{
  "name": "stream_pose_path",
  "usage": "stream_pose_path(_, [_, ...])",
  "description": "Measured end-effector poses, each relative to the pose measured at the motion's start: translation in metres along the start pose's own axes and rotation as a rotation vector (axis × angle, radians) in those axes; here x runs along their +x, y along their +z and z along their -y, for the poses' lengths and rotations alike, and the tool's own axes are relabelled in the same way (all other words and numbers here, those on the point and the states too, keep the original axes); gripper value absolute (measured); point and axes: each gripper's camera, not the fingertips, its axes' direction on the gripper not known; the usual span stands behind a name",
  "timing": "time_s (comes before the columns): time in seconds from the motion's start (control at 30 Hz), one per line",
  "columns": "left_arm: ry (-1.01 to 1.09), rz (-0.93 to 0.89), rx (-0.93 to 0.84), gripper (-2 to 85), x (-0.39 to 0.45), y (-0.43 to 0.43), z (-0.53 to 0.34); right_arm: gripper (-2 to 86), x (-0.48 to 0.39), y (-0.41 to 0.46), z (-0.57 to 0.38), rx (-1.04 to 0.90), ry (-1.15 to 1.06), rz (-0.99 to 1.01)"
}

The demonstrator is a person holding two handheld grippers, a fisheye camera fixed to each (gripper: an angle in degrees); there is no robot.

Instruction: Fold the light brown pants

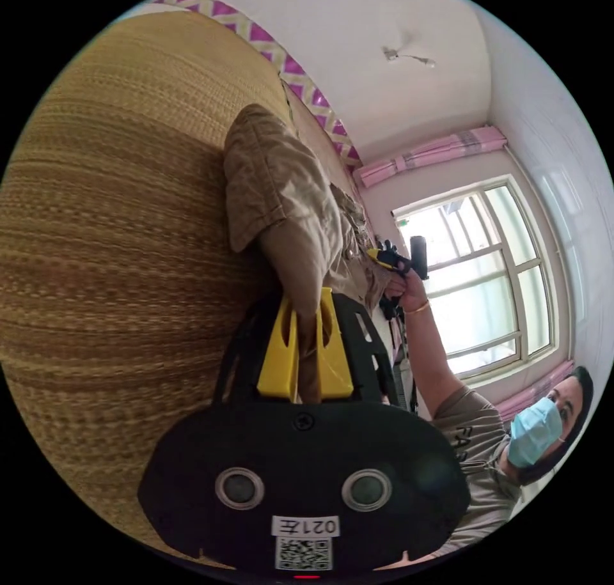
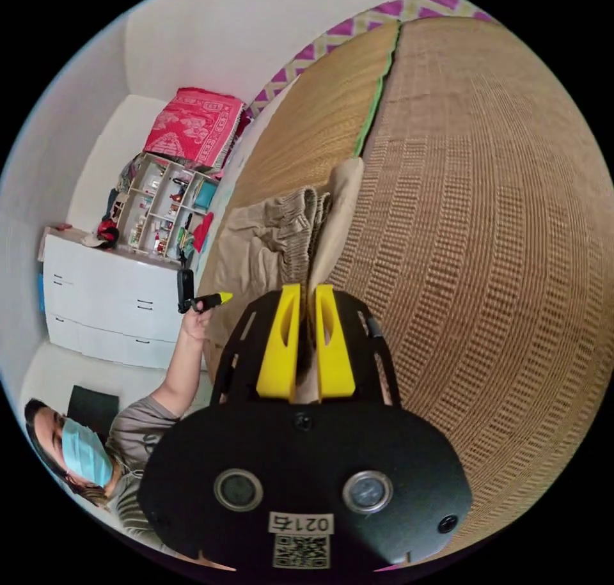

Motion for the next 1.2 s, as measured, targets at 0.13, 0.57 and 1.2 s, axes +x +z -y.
stream_pose_path(0.13, [-0.023, 0.029, 0.124, 0.5, -0.029, -0.117, -0.009, 2.9, -0.132, 0.031, 0.121, -0.014, -0.187, -0.149])
stream_pose_path(0.57, [-0.377, 0.225, 0.522, 7.6, -0.245, -0.385, -0.145, -0.3, -0.441, 0.209, 0.464, 0.041, -0.511, -0.288])
stream_pose_path(1.2, [0.138, 0.113, 0.376, -0.9, -0.010, -0.214, -0.309, -0.7, -0.113, -0.389, 0.112, 0.261, -0.312, -0.485])
